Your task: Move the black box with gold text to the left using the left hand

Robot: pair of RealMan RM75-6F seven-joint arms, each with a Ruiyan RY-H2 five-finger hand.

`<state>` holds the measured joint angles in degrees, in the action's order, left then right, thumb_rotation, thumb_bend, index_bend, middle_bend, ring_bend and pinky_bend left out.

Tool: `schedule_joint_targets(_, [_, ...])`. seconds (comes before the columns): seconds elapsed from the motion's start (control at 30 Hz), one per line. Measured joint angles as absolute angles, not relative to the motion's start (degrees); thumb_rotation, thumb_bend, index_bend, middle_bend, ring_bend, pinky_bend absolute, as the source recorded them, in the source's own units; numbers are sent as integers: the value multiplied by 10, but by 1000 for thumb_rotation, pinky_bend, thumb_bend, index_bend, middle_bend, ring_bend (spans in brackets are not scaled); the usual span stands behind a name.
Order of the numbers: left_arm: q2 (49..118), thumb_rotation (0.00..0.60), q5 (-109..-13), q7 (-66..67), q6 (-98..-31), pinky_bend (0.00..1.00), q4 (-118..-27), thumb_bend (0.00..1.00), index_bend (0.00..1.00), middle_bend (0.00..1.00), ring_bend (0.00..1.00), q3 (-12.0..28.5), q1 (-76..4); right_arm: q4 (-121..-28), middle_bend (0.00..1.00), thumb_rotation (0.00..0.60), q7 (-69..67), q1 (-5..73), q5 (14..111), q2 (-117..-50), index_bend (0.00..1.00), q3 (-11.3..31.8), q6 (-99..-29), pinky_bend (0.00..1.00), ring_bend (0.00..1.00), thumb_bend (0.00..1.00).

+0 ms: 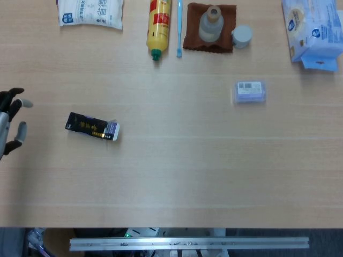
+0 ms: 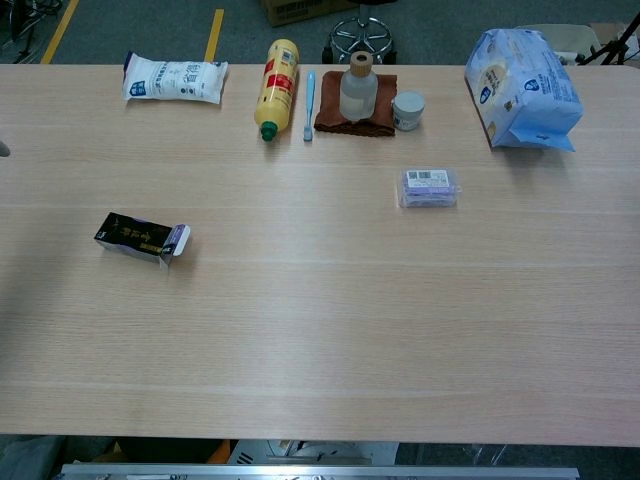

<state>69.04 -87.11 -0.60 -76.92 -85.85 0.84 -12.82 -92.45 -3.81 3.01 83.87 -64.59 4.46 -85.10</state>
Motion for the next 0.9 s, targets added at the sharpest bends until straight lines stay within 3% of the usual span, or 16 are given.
schedule_joint_targets(0.2, [695, 600, -884, -11, -722, 332, -843, 484, 267, 124, 145, -2, -156, -923, 140, 600, -34, 16, 841, -648, 181, 43, -876, 171, 112, 39])
schedule_joint_targets(0.37, [706, 600, -898, -20, -703, 229, -827, 484, 246, 4, 22, -10, -172, -934, 140, 600, -26, 16, 848, -637, 181, 49, -885, 171, 112, 38])
schedule_joint_targets(0.67, [723, 600, -901, -24, -671, 114, -805, 484, 225, 0, 0, -17, -189, -944, 140, 600, -20, 28, 852, -626, 181, 56, -875, 171, 112, 38])
schedule_joint_targets(0.9, [738, 600, -901, -20, -637, 73, -794, 483, 104, 0, 0, -27, -207, -936, 140, 600, -28, 32, 848, -629, 181, 57, -866, 171, 112, 38])
